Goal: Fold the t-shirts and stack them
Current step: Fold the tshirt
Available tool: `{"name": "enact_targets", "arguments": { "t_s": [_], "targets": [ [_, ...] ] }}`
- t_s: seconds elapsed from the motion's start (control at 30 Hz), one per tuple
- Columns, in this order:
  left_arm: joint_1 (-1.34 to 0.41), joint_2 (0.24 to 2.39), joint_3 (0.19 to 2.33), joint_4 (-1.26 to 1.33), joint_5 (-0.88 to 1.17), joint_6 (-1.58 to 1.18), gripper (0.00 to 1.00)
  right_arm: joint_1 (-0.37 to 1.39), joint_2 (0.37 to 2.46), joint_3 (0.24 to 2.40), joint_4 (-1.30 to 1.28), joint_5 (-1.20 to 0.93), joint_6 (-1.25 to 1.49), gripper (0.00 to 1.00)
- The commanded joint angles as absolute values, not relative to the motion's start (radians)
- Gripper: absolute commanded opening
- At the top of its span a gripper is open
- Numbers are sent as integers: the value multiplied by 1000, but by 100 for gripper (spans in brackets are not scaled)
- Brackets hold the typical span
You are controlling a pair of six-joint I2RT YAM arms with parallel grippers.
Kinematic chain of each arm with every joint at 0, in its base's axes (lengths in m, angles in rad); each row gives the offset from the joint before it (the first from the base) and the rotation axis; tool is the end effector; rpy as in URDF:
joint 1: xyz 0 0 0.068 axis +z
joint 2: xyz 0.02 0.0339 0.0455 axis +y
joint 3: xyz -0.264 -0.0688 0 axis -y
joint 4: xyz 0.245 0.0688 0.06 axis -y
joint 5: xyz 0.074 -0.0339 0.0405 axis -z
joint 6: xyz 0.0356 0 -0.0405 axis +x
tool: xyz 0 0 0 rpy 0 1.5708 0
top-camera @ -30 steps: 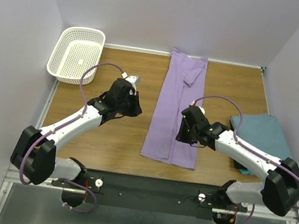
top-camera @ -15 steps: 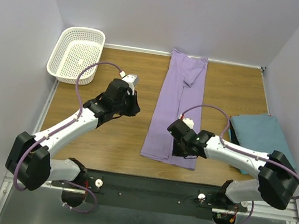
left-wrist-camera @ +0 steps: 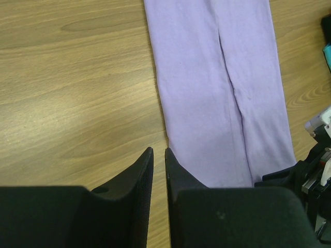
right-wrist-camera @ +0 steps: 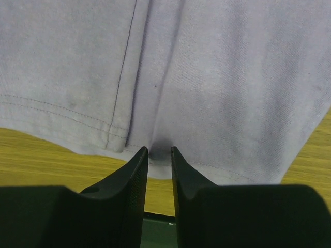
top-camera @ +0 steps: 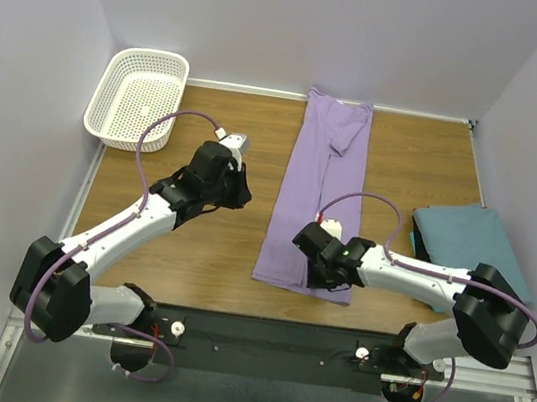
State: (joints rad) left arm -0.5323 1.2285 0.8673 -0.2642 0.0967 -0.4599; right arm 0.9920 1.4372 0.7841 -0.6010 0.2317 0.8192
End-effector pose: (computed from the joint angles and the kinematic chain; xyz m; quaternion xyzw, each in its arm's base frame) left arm 0.2313 -0.1402 0.2677 0.0542 0.8879 -0.2543 0.3795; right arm 0.1434 0.2046 0.1707 -0.0665 0.9788 0.0528 0.1865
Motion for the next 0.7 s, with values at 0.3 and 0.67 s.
{"name": "enact_targets", "arguments": {
  "t_s": [0.3, 0.67],
  "targets": [
    [-537, 1235, 871, -253, 89, -443, 22, 1026, 1489, 828, -635, 281, 830, 32],
    [-535, 1246, 868, -252, 95, -443, 22, 1028, 1448, 877, -683, 311, 824, 7]
  ]
}}
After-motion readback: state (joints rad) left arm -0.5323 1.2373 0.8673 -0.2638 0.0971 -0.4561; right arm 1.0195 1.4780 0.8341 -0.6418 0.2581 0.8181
